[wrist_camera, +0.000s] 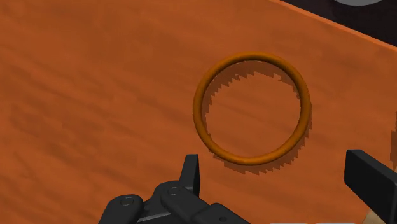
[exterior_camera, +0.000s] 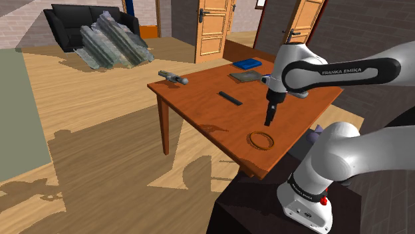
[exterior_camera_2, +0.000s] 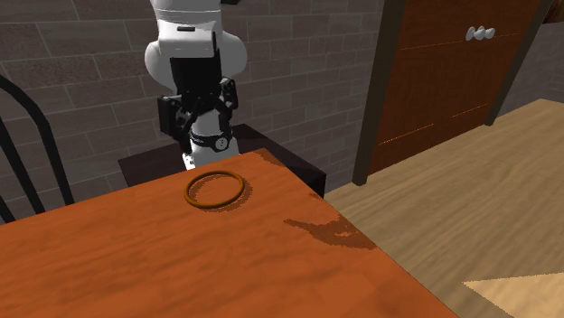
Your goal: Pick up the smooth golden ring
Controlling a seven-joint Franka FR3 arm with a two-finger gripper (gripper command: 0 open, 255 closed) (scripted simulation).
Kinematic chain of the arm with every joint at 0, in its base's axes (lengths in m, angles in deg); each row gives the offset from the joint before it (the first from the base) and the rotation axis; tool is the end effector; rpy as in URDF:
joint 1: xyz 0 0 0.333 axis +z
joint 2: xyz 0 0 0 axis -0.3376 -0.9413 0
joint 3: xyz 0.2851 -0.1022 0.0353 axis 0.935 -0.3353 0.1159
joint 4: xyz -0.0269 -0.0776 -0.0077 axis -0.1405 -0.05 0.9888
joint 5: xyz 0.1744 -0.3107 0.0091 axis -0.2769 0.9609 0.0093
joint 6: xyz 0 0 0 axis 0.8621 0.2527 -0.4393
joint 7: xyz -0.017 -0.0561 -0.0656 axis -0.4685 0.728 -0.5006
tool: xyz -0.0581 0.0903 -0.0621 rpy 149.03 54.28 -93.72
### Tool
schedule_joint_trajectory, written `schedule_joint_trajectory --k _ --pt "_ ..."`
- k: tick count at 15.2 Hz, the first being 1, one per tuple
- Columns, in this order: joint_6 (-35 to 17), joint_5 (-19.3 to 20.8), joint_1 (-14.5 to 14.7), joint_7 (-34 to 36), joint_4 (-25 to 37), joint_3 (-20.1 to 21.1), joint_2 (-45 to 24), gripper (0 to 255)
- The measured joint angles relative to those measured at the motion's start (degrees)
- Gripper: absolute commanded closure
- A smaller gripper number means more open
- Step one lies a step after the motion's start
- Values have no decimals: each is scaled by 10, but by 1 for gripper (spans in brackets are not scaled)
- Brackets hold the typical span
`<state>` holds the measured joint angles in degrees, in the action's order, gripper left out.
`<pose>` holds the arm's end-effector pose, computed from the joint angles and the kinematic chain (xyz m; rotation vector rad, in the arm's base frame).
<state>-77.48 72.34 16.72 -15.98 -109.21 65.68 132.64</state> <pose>0.2383 -0.1063 0.3865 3.1006 0.4882 -0.0942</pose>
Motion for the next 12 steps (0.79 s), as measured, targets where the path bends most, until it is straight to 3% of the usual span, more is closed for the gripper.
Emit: schedule_joint_trajectory --k 6,12 --pt "-161 70 -16 -115 -32 -108 -96 0" --pt "-251 90 -13 -130 -55 -141 -159 0"
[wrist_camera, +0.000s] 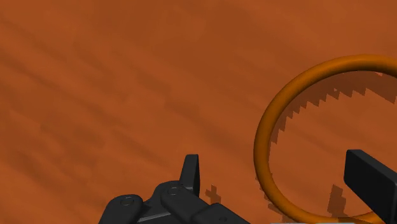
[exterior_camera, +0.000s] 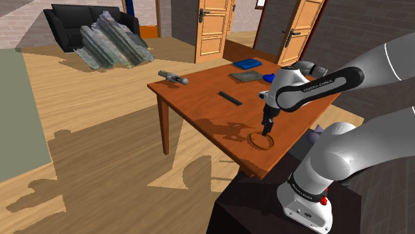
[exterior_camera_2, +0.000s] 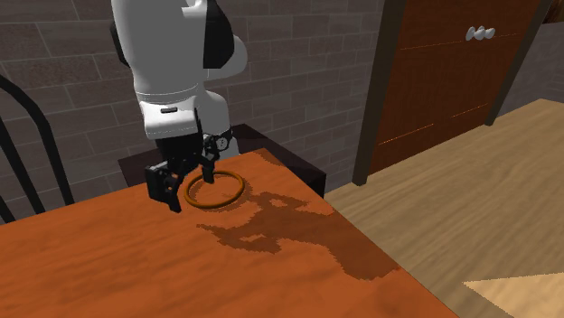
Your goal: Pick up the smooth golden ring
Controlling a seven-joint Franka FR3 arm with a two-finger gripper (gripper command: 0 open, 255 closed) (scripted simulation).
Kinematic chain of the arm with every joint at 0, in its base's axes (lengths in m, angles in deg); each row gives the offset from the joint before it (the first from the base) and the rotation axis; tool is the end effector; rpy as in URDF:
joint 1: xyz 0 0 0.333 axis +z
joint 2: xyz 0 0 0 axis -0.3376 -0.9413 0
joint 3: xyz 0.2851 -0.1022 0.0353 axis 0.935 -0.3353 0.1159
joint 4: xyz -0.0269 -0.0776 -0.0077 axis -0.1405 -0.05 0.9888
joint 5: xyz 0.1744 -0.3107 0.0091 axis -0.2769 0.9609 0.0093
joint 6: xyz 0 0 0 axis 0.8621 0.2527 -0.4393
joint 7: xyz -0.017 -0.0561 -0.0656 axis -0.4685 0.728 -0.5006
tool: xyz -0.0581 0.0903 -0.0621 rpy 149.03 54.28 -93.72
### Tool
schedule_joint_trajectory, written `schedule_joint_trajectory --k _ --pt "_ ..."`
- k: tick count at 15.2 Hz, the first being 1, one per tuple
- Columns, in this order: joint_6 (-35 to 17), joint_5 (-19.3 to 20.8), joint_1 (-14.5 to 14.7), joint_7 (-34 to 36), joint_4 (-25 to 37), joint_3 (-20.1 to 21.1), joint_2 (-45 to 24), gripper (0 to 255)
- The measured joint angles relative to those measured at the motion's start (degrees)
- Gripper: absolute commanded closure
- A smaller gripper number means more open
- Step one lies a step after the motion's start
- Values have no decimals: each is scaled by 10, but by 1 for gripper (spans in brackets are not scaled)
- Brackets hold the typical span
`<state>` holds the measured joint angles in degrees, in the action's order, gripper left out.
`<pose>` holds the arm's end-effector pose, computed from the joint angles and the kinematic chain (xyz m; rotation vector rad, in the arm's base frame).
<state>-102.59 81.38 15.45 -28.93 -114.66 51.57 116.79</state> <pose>0.2468 -0.1564 0.2975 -3.0577 -0.7077 0.0010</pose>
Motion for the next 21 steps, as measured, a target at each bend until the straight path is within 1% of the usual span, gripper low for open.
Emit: schedule_joint_trajectory --k 2,3,13,14,21 --pt "-24 2 3 0 -3 -7 -20 0" --pt "-28 3 3 0 -5 -8 -23 255" --pt "-33 4 3 0 -6 -9 -27 255" --pt "-28 3 3 0 -5 -8 -23 255" --pt "55 -11 -1 0 15 17 42 255"
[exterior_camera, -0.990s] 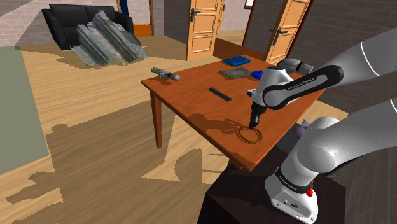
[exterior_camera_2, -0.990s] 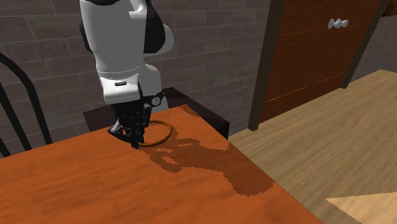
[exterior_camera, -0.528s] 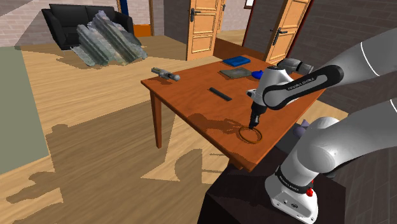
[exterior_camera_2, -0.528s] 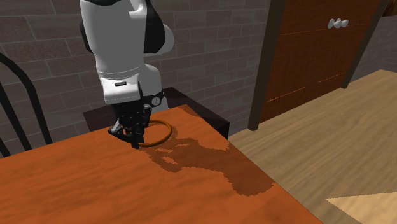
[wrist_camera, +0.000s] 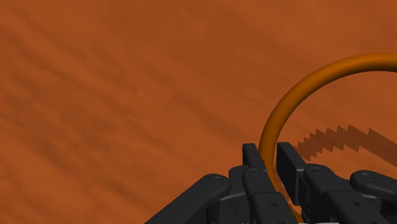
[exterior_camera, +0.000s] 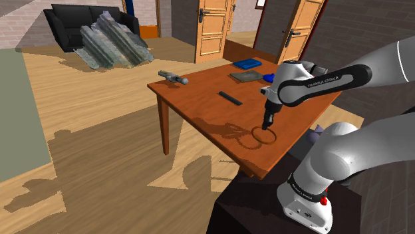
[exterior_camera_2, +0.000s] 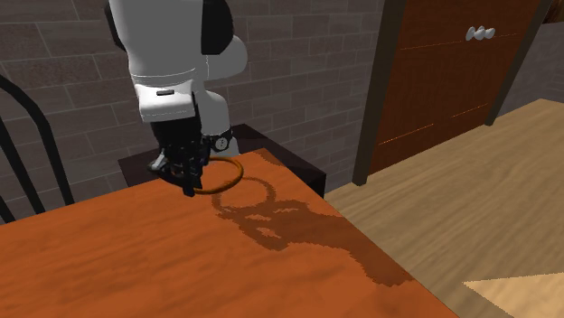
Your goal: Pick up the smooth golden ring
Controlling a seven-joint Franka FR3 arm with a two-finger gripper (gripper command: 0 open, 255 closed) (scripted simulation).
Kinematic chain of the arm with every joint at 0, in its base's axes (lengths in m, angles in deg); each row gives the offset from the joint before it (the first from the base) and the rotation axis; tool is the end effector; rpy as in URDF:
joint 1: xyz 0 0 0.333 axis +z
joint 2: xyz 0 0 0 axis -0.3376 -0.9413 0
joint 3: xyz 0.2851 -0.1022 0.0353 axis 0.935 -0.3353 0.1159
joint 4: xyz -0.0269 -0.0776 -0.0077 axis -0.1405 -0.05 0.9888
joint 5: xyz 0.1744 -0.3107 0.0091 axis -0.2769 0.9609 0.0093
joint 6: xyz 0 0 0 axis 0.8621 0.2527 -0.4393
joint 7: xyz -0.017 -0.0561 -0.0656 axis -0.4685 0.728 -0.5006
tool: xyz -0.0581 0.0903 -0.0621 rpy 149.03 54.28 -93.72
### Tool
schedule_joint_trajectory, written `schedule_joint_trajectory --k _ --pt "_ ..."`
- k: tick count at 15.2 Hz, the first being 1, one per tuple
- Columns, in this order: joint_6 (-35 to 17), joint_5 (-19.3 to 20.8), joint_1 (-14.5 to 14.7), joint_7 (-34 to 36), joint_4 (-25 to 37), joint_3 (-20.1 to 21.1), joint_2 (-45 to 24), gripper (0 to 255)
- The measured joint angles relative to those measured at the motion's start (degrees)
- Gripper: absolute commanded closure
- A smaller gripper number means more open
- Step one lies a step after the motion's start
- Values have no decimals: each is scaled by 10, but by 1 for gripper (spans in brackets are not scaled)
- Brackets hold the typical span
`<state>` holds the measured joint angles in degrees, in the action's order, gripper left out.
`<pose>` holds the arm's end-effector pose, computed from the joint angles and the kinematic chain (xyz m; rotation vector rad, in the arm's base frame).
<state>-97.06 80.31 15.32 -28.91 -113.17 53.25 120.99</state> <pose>0.2460 -0.1554 0.3196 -3.0586 -0.7085 -0.0016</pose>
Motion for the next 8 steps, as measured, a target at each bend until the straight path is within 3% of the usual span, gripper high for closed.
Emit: schedule_joint_trajectory --k 8 --pt "85 -19 0 -3 32 24 55 255"
